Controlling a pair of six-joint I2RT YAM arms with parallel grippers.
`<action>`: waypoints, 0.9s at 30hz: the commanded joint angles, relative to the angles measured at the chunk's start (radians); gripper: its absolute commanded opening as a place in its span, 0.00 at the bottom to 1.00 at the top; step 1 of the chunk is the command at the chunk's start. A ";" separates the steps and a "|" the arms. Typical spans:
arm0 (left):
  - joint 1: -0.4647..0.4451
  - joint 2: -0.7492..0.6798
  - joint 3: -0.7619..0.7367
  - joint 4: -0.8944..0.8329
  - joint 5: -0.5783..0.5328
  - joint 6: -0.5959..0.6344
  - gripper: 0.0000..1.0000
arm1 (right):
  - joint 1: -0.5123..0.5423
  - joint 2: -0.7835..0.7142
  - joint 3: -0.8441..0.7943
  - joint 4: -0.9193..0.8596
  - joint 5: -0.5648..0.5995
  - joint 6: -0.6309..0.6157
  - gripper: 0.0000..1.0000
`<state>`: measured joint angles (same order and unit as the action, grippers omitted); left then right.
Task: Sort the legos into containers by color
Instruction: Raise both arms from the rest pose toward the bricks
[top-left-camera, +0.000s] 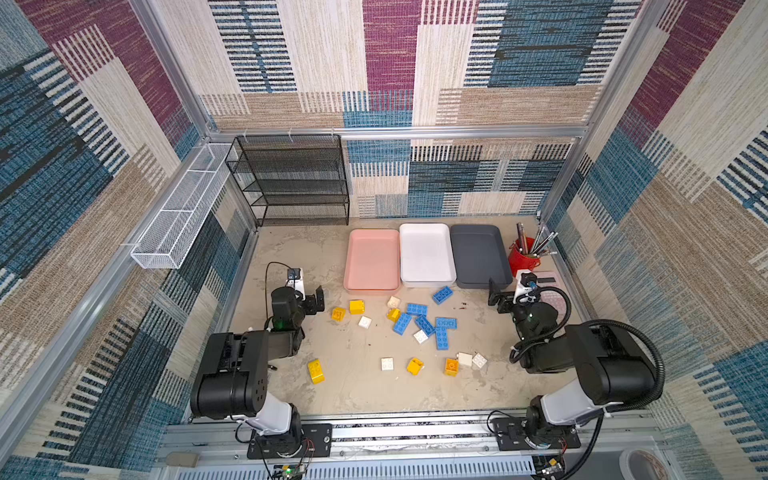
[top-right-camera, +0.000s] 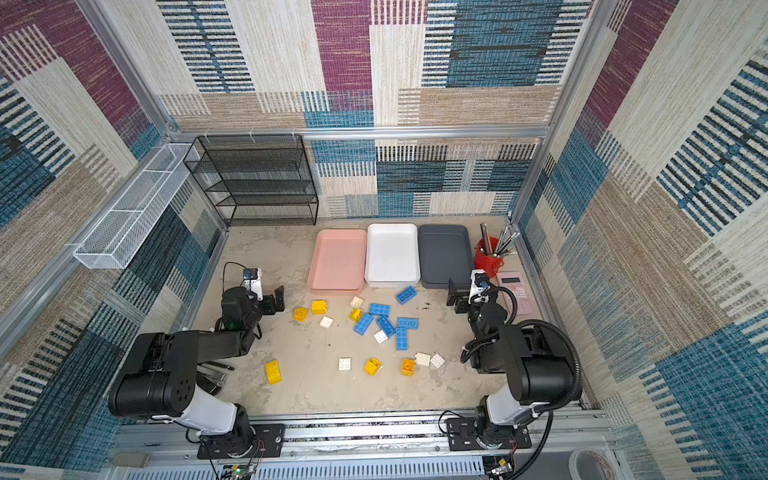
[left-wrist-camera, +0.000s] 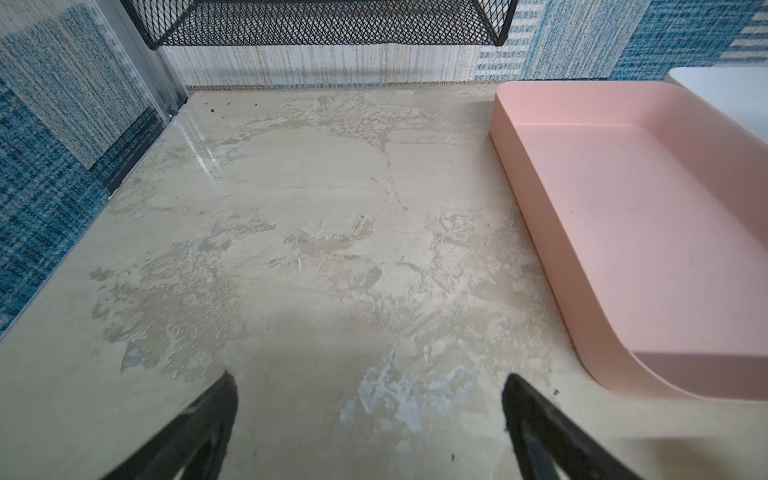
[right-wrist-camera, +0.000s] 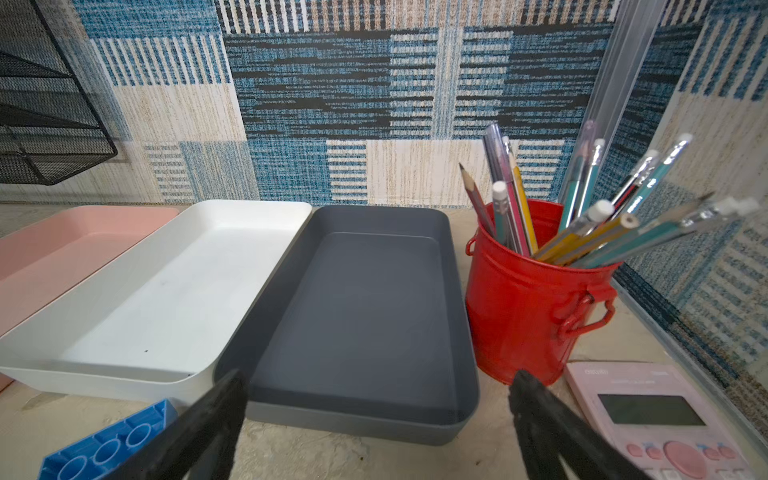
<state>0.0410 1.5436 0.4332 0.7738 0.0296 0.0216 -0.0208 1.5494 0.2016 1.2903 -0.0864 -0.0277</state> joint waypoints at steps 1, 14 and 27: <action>0.000 0.000 0.006 0.027 0.005 -0.017 0.99 | 0.001 -0.002 -0.001 0.050 -0.004 -0.010 0.99; -0.001 -0.002 0.008 0.019 0.003 -0.017 0.99 | 0.001 -0.002 -0.015 0.075 0.104 0.033 0.99; -0.001 -0.002 0.010 0.014 0.003 -0.018 0.99 | 0.001 0.000 -0.010 0.069 0.104 0.032 0.99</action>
<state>0.0406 1.5436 0.4339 0.7734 0.0296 0.0216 -0.0208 1.5490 0.1894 1.3228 0.0093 -0.0002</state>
